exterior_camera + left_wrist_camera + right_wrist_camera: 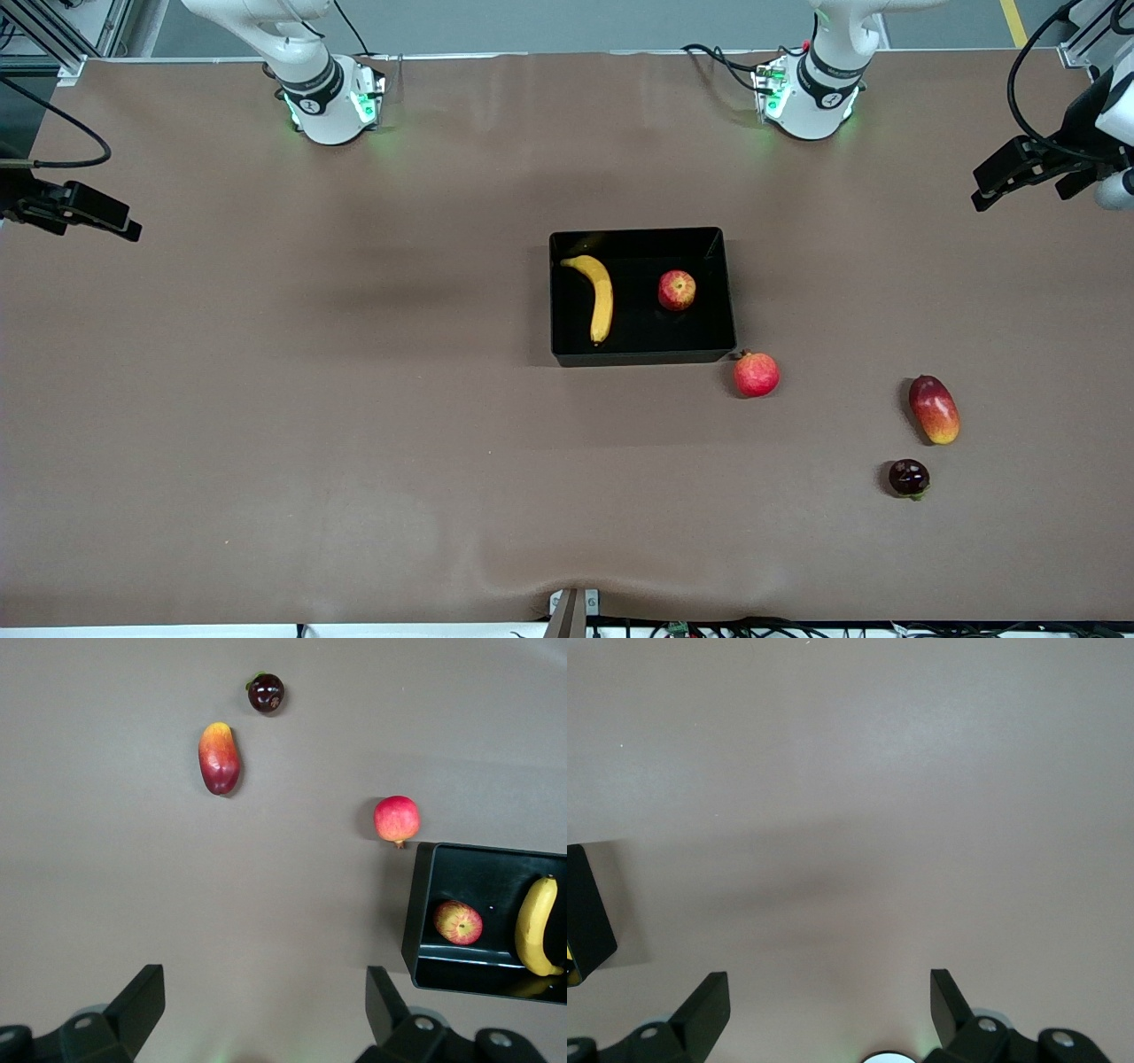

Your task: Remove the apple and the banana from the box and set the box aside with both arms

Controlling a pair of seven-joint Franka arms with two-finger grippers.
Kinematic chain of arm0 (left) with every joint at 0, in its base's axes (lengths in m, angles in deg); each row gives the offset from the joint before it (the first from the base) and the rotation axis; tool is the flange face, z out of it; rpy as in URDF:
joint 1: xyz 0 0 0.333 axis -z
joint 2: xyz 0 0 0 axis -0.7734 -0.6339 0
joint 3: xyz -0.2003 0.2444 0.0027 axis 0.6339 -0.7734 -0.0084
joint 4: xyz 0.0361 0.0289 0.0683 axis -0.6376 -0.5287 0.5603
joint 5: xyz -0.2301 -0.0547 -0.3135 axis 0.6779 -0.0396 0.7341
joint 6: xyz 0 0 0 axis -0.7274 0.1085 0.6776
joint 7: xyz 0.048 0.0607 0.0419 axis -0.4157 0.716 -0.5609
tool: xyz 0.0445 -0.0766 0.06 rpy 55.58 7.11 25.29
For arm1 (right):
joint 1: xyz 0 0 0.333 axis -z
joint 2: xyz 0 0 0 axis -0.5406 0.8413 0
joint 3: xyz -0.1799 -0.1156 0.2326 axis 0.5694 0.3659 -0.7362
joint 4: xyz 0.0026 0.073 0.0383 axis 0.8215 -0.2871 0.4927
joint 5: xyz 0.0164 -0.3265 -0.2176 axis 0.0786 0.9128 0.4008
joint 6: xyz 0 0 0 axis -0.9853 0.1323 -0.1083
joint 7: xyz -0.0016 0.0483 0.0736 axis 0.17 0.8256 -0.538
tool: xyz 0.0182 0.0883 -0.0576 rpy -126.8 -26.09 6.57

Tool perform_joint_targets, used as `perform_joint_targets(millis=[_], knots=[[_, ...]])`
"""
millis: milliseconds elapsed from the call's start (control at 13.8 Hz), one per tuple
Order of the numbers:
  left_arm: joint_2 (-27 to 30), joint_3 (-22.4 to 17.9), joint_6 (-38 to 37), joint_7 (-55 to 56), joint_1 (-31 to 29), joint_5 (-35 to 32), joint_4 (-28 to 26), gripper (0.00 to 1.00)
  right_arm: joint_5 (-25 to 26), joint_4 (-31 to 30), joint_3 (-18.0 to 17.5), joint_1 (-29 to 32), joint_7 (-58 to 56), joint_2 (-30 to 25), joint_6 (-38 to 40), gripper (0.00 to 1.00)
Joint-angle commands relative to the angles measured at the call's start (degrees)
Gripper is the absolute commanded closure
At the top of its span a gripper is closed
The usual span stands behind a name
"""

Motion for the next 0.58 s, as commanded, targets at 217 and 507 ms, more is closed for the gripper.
perform_joint_targets(millis=[217, 507], knots=[[-0.4, 0.0, -1.3, 0.4, -0.2, 0.3, 1.4, 0.00, -0.4, 0.6, -0.3, 0.2, 0.3, 0.0, -0.2, 0.00], [-2.0, 1.2, -1.3, 0.5, 1.0, 0.7, 1.0, 0.00, -0.4, 0.8, -0.3, 0.4, 0.4, 0.0, -0.9, 0.00]])
